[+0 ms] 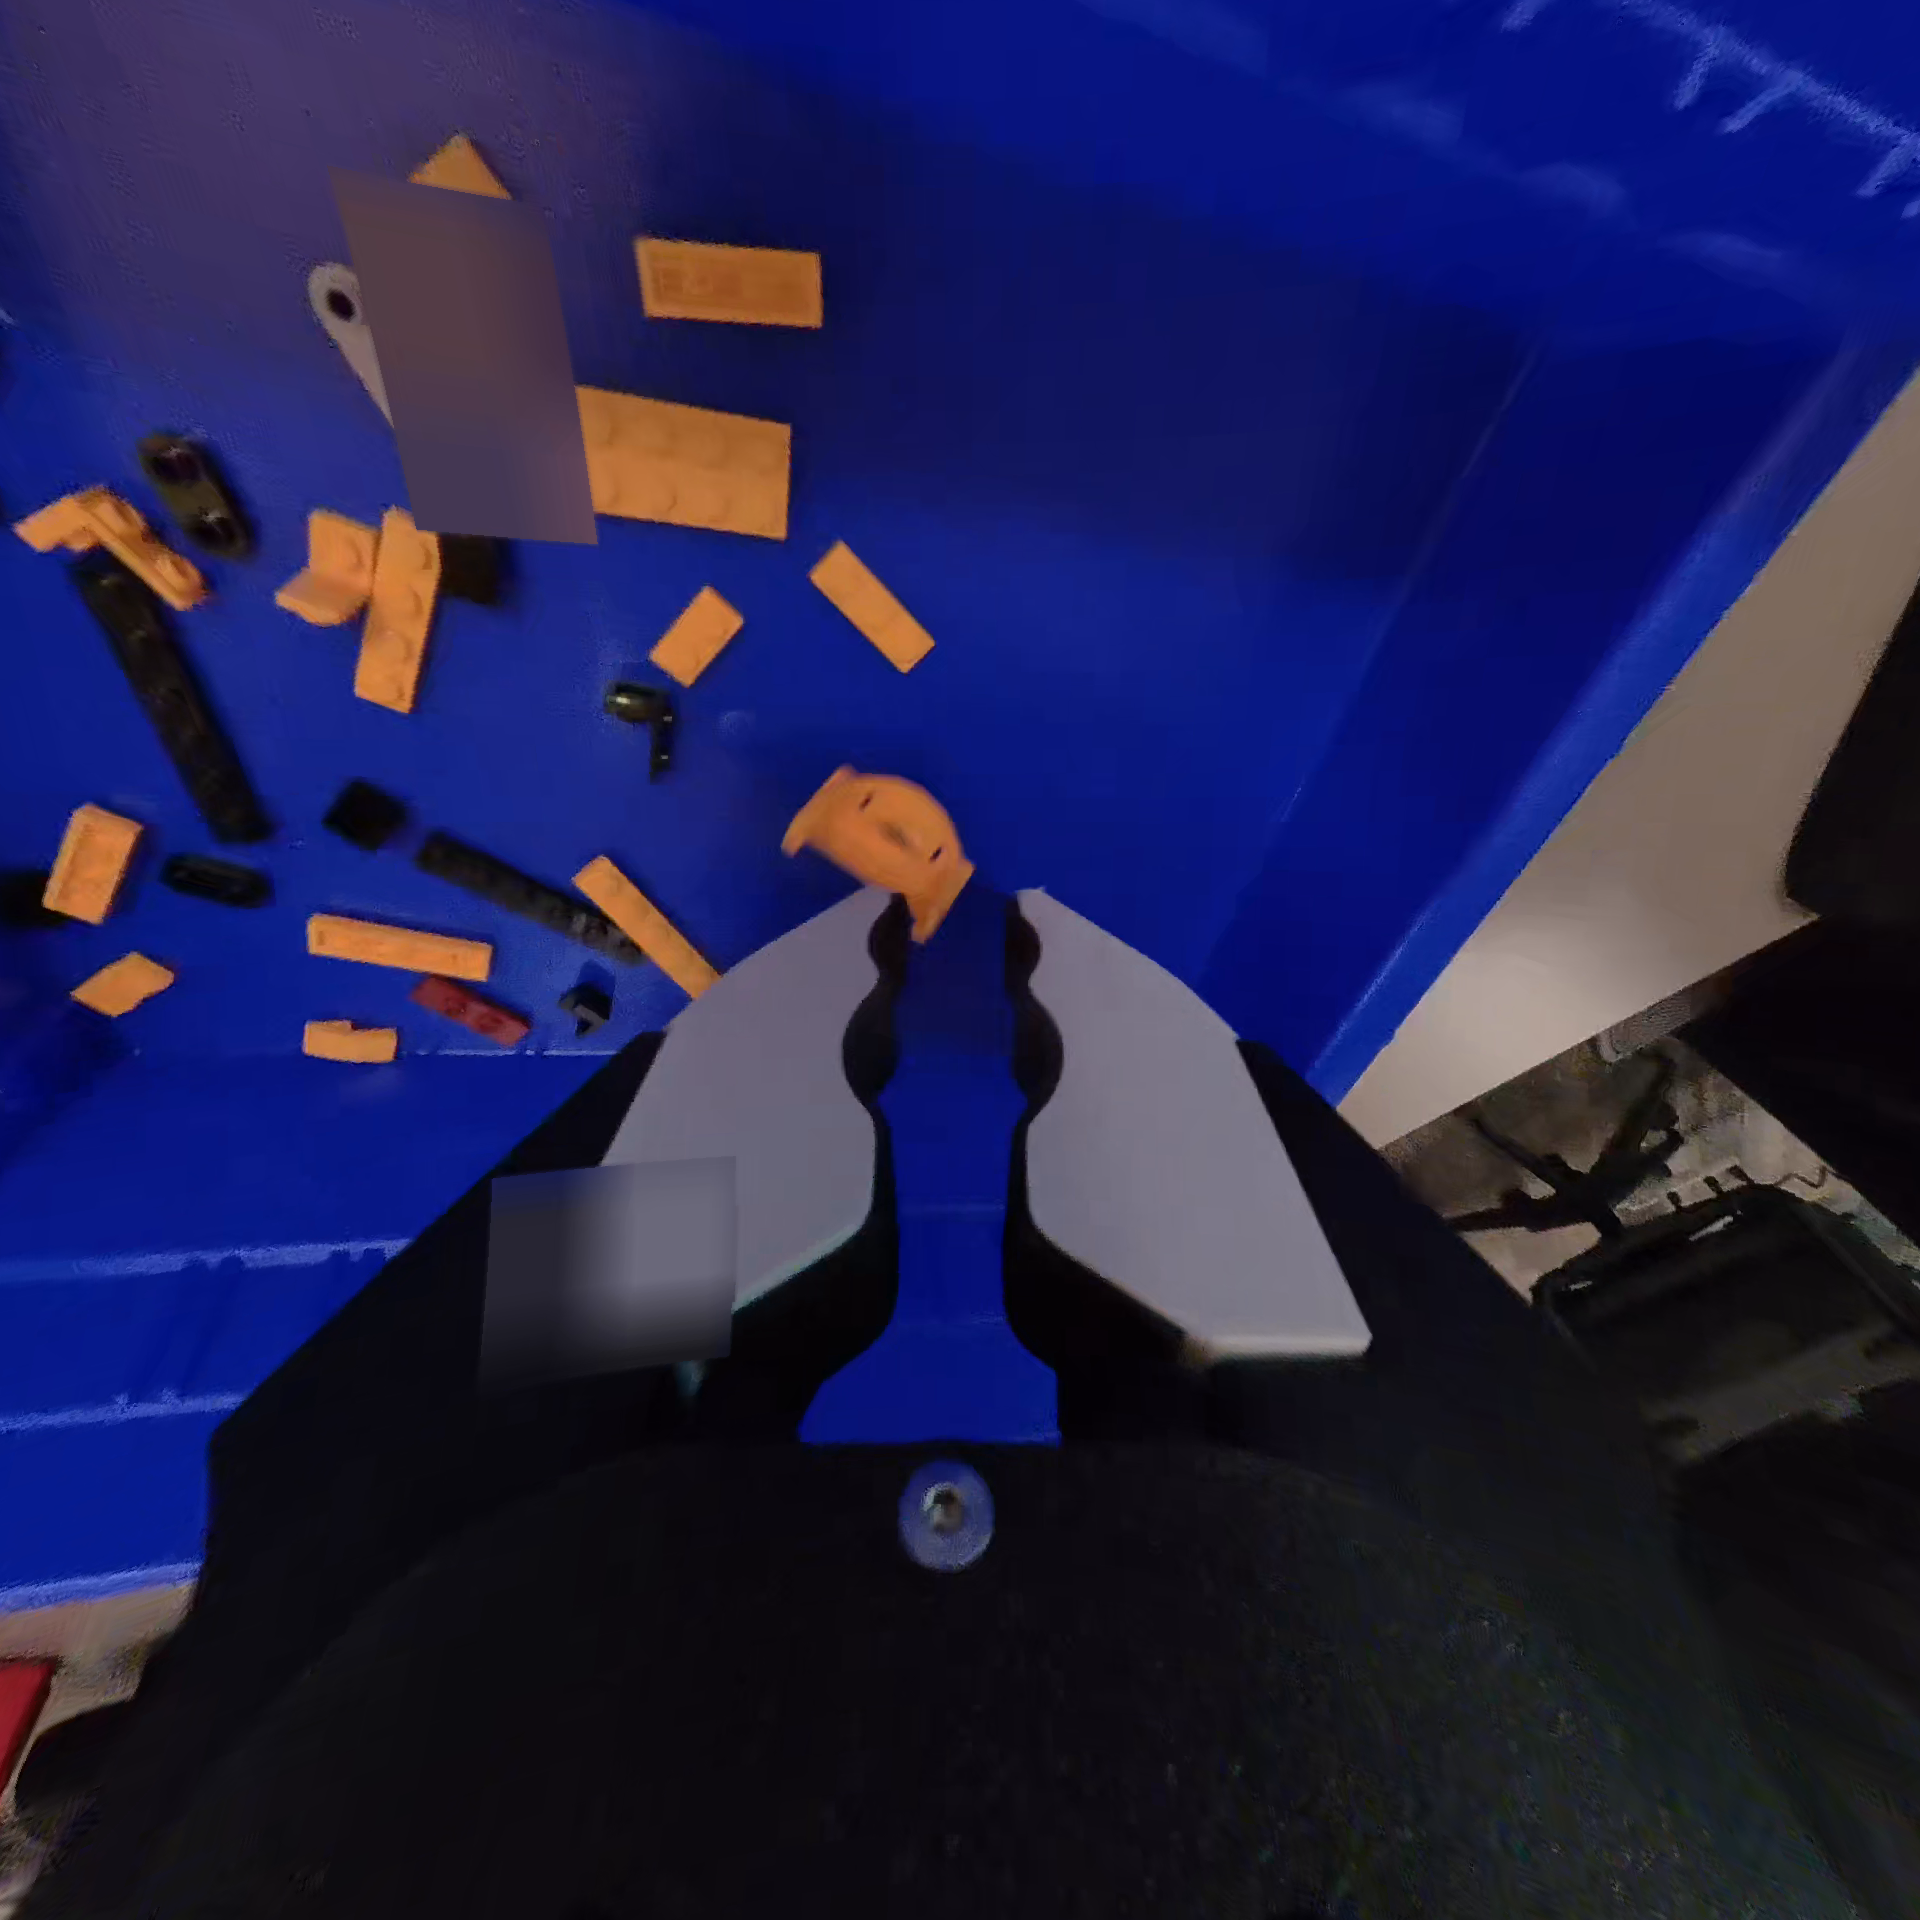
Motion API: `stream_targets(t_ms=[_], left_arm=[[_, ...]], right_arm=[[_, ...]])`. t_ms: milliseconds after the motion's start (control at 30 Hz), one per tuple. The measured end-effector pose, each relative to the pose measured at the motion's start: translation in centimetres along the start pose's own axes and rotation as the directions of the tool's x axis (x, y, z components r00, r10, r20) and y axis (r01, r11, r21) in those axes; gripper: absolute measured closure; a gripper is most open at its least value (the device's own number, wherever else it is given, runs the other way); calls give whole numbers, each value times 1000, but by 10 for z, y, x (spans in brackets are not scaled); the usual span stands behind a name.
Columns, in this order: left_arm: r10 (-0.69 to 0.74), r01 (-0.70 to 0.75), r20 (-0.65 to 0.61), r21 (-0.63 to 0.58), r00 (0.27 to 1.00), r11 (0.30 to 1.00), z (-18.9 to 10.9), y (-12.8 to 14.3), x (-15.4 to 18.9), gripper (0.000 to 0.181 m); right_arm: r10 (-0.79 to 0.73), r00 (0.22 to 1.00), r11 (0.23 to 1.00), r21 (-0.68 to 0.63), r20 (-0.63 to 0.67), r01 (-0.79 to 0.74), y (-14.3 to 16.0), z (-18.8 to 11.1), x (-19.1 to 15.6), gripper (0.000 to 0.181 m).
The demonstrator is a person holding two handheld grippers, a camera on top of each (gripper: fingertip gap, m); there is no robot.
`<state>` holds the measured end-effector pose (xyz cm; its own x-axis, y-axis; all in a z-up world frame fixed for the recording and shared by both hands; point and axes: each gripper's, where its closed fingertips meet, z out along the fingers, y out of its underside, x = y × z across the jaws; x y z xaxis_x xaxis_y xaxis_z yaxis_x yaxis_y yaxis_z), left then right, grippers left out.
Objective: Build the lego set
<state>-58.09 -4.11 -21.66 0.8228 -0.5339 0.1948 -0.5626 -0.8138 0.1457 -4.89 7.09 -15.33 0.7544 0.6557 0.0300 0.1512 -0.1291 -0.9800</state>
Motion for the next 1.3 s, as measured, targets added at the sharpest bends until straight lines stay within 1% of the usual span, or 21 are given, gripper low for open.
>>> stream_targets(t_ms=[67, 167, 233, 333, 433, 500, 533, 567, 600, 700, 767, 800, 867, 933, 1000, 1067, 1167, 1233, 1300], left_arm=[[-8, 8, 4, 61, 1000, 998, -3, -9, -3, 155], [-73, 64, 35, 203, 997, 977, -10, -29, -23, 157], [-176, 140, 108, 283, 978, 949, -14, -40, -50, 162], [-336, 281, 83, 382, 938, 880, -14, -51, -77, 160], [-409, 364, 38, 387, 912, 847, -4, -52, -88, 158], [-433, 386, 47, 377, 900, 842, 2, -50, -93, 159], [-445, 395, 49, 379, 894, 837, 3, -50, -96, 163], [-455, 405, 47, 381, 889, 831, 5, -50, -97, 173], [-460, 410, 48, 381, 887, 829, 5, -50, -98, 177], [-457, 395, 57, 416, 888, 819, -4, -53, -97, 178], [-441, 362, 68, 467, 895, 807, -21, -56, -91, 178], [-419, 333, 70, 497, 905, 801, -33, -59, -82, 177], [-329, 243, 56, 563, 943, 790, -59, -69, -48, 177], [-189, 108, 70, 612, 979, 784, -82, -81, 6, 178], [-25, -47, 106, 625, 994, 780, -89, -95, 72, 178], [122, -194, 158, 597, 980, 779, -78, -110, 133, 178], [289, -341, 180, 528, 940, 778, -35, -140, 209, 178], [368, -404, 172, 478, 914, 780, -1, -160, 247, 178], [435, -444, 132, 456, 891, 772, 25, -176, 280, 178]], right_arm=[[-2, 1000, 1000, 1, 0, 2, 0, 0, 0, 181], [-4, 1000, 1000, -1, 0, 4, 0, 0, -1, 181], [-4, 1000, 1000, -3, 0, 4, 1, 1, -1, 181], [-5, 1000, 1000, -7, 0, 5, 2, 1, -1, 181], [-3, 1000, 1000, -9, -1, 3, 2, 1, 0, 181], [-3, 1000, 1000, -10, -1, 3, 3, 2, 0, 181], [-2, 1000, 1000, -11, 1, 2, 3, 2, 0, 181], [-1, 1000, 1000, -12, 1, 1, 3, 2, 0, 181], [-2, 1000, 1000, -12, 1, 2, 3, 2, 0, 181], [-4, 1000, 1000, -9, 0, 4, 2, 1, 0, 181], [-2, 1000, 1000, -7, 1, 2, 2, 1, 0, 181], [-2, 1000, 1000, -5, 1, 2, 1, 1, 0, 181], [-1, 1000, 1000, -1, 1, 1, 0, 0, 0, 181], [0, 1000, 1000, -1, 4, 0, 0, 0, 0, 181], [1, 1000, 1000, -1, 8, -1, 0, 0, -1, 181], [-5, 1000, 1000, -1, 9, 5, 0, 0, -2, 181], [-12, 1000, 1000, -2, 9, 12, 0, 0, -4, 181], [-17, 1000, 1000, 0, 9, 17, -1, 0, -5, 181], [-27, 1000, 1000, 1, 6, 27, -2, 0, -6, 181]])
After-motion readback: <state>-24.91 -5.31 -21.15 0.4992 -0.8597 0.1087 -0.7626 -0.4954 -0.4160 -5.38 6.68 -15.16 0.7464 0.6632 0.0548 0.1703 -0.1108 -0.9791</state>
